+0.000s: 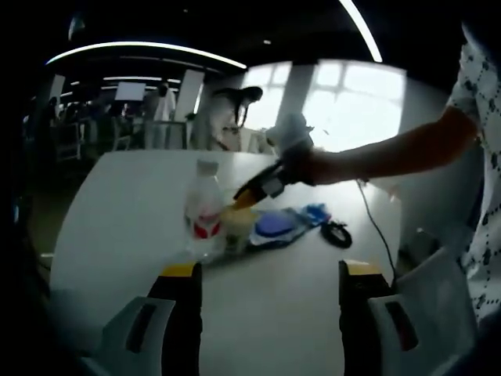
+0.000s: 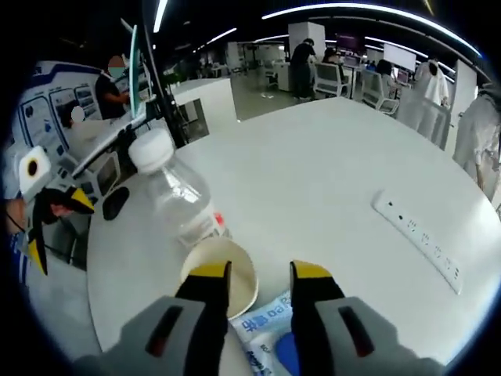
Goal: Arrange the tabletop items into an orderly group along one side of the table until the central work area is clear of visible clutter.
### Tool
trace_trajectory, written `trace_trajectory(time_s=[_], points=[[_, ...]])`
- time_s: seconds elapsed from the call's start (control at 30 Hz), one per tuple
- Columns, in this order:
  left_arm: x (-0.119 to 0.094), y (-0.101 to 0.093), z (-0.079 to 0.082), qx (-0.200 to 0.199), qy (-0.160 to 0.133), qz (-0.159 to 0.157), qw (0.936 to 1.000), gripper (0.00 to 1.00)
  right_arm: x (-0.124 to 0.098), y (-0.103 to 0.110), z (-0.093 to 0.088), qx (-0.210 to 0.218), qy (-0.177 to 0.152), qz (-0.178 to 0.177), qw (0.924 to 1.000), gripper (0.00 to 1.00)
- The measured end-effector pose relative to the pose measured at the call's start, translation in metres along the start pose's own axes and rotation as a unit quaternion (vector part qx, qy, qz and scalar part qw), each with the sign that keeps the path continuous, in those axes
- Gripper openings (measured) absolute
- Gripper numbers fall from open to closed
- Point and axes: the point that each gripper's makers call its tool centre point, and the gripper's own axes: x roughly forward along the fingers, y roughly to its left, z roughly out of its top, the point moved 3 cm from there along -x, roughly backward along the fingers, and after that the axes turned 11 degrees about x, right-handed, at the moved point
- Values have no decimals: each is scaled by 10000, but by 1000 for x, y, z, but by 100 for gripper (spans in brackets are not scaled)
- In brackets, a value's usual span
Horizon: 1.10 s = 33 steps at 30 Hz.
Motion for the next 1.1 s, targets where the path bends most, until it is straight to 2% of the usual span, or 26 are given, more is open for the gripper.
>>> trace_trajectory(time_s=[0.33, 0.57, 0.87, 1.1], points=[[-1, -2, 11, 96, -45, -9, 9999, 69, -14, 5, 10, 9, -380, 129, 9992, 31], [-3, -5, 20, 165, -76, -1, 9998, 71, -26, 9, 15, -19, -610, 213, 9979, 39], [-5, -9, 33, 306, -129, -17, 9994, 72, -51, 17, 22, -26, -960, 238, 9951, 43], [-6, -14, 45, 441, -176, -56, 9989, 74, -82, 17, 20, 23, -1244, 127, 9921, 46]])
